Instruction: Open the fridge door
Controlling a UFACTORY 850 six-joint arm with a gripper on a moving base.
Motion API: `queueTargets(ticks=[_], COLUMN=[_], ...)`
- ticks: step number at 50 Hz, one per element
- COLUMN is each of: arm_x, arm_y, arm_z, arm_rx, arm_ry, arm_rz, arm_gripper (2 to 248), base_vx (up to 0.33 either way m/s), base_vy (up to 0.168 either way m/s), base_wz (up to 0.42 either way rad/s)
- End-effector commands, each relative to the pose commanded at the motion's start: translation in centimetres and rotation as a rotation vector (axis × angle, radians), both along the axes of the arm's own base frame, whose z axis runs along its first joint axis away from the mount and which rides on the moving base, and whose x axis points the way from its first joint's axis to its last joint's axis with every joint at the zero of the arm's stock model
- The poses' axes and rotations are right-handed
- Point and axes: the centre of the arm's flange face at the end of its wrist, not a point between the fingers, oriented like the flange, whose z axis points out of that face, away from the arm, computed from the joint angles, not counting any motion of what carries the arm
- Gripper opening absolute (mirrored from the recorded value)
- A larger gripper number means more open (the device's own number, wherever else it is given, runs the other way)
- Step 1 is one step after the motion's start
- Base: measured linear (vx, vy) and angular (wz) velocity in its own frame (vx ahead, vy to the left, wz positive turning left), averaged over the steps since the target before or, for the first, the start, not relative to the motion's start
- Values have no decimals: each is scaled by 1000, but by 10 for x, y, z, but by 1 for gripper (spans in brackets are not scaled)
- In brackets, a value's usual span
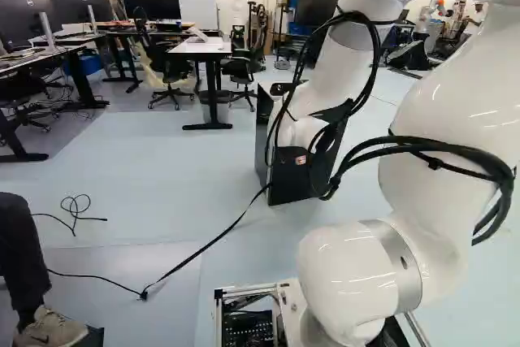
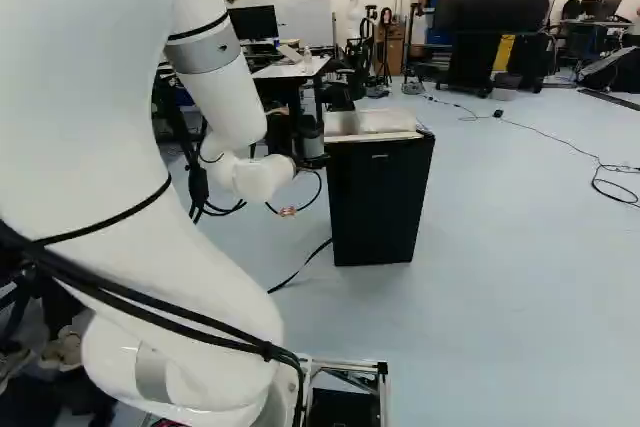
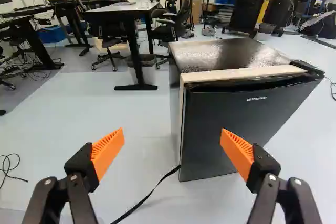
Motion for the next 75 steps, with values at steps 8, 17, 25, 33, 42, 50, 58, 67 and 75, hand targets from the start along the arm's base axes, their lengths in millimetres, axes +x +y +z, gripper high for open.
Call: queueTargets(ticks=[8,17,25,33,42,50,58,67,75], arm_x=[6,13,19,25,32,37,42,48,53], arm_y=[9,18,25,32,39,46,52,59,66], arm_z=[0,0,0,-1,-1,-2,-3,-4,-11], arm_rx=[7,20,34,50,70,88,107,129,145], arm_ry=[-1,-1,-2,-2,-1,-1,0,3,17], arm_rz=[7,-1,-17,-39,-67,-95,-125,-162,-198], arm_gripper=[247,247,247,247,247,247,247,247,247], base_vx=[0,0,0,0,0,0,0,0,0], base_vy=[0,0,0,0,0,0,0,0,0], base_wz=[0,0,0,0,0,0,0,0,0])
